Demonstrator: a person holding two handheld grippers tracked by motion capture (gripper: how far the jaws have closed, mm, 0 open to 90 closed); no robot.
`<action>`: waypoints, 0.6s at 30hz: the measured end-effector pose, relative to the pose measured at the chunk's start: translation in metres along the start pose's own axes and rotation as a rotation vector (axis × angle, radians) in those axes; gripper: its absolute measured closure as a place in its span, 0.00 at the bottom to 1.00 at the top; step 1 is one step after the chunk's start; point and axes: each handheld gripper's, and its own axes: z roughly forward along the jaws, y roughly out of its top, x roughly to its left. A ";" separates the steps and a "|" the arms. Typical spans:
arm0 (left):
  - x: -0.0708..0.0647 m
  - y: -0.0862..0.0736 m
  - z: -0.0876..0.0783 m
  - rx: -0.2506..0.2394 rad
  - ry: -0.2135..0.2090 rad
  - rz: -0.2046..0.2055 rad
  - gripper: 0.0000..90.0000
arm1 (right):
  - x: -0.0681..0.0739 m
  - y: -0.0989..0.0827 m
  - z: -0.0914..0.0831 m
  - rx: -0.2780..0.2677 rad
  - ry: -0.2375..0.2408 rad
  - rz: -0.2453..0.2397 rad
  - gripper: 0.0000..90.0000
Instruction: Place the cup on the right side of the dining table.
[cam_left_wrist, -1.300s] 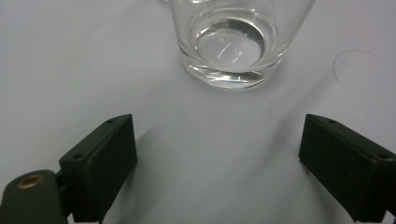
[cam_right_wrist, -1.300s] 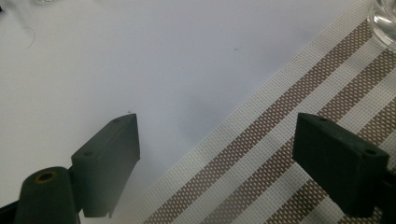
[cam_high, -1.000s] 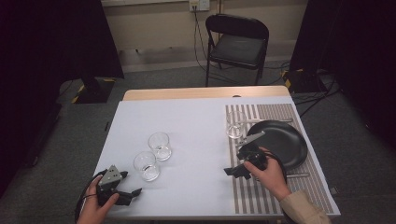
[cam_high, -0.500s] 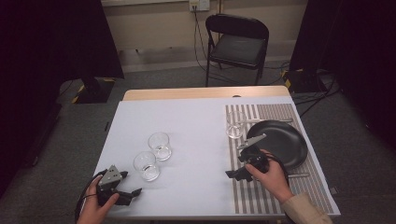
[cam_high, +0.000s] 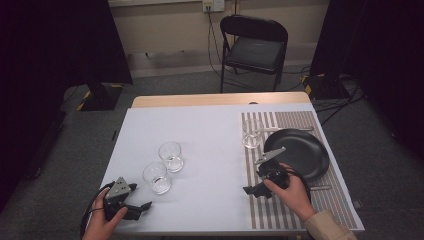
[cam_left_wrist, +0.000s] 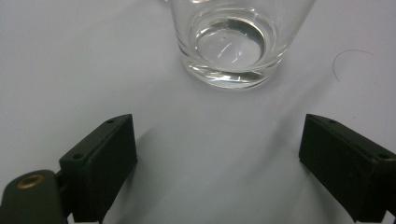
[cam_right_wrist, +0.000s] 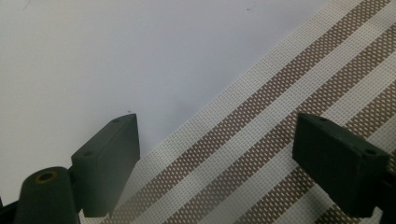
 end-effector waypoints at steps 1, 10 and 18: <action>0.000 0.000 0.000 0.000 0.000 0.000 0.11 | 0.000 0.000 0.000 0.002 -0.001 -0.001 0.16; 0.000 0.000 0.000 0.000 0.000 0.000 0.11 | 0.002 -0.004 0.003 0.013 -0.009 -0.013 0.16; 0.000 0.000 0.000 -0.001 0.002 0.000 0.11 | 0.003 -0.010 0.003 0.011 -0.020 -0.036 0.16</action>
